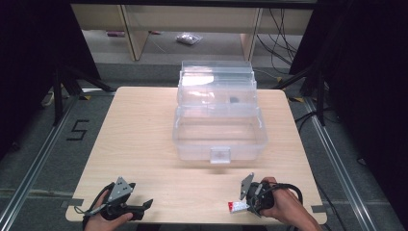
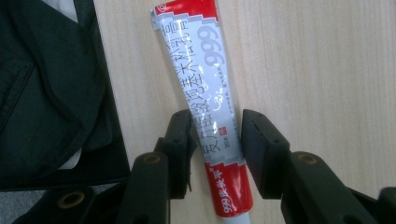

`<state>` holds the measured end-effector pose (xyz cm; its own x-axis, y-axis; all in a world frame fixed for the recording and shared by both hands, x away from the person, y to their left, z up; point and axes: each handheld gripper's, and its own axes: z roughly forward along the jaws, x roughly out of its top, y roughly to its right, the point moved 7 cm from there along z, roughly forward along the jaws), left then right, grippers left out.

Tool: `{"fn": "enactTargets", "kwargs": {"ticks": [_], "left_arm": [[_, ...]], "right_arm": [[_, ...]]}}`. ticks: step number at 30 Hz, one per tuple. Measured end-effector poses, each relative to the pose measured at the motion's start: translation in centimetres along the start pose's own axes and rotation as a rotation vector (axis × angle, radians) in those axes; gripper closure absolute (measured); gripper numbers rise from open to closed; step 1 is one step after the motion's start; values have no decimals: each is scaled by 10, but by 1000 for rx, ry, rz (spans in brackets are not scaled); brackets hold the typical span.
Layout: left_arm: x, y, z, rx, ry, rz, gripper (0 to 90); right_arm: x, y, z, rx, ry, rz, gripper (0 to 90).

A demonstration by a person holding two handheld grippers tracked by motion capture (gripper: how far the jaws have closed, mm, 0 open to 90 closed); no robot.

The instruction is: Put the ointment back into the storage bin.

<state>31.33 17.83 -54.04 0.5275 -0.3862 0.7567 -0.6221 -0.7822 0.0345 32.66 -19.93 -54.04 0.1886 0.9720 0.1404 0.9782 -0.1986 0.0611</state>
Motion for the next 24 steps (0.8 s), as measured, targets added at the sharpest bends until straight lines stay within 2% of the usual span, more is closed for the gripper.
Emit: {"fn": "enactTargets", "kwargs": {"ticks": [2,3,6,7,8,9,11,12,16,17,18,20,21,22,23,24], "left_arm": [[0,0,0,1,1,-2,150],[0,0,0,-1,5,6,150],[0,0,2,5,13,-2,150],[0,-1,2,5,12,0,150],[0,-1,2,5,13,-1,150],[1,-1,2,2,13,7,150],[0,-1,2,5,13,-2,150],[0,-1,2,6,13,-1,150],[0,-1,2,5,13,-1,150],[1,-1,2,6,15,-2,150],[1,-1,2,7,15,-1,150],[0,0,0,-1,6,0,150],[0,0,0,1,4,-3,150],[0,0,0,1,2,0,150],[0,0,0,1,2,0,150],[0,0,0,1,2,-2,150]], "right_arm": [[-1,-3,0,10,-17,24,648],[-1,-2,0,8,-24,2,660],[-1,-4,0,23,-39,17,675],[-1,-1,2,18,-26,-19,682],[-2,-4,1,32,-48,10,688],[-1,-1,3,19,-38,-30,700],[0,-1,4,25,-34,-41,701],[-1,-3,3,26,-47,-13,701],[-2,-4,2,29,-65,9,704],[0,-2,3,39,-53,-39,705],[0,-2,3,39,-53,-39,705],[0,-2,2,44,-61,-21,705],[-1,-4,1,36,-66,14,705],[0,-3,2,39,-57,-5,706],[-1,-5,0,47,-67,28,705],[0,-2,0,45,-59,-13,706]]}}
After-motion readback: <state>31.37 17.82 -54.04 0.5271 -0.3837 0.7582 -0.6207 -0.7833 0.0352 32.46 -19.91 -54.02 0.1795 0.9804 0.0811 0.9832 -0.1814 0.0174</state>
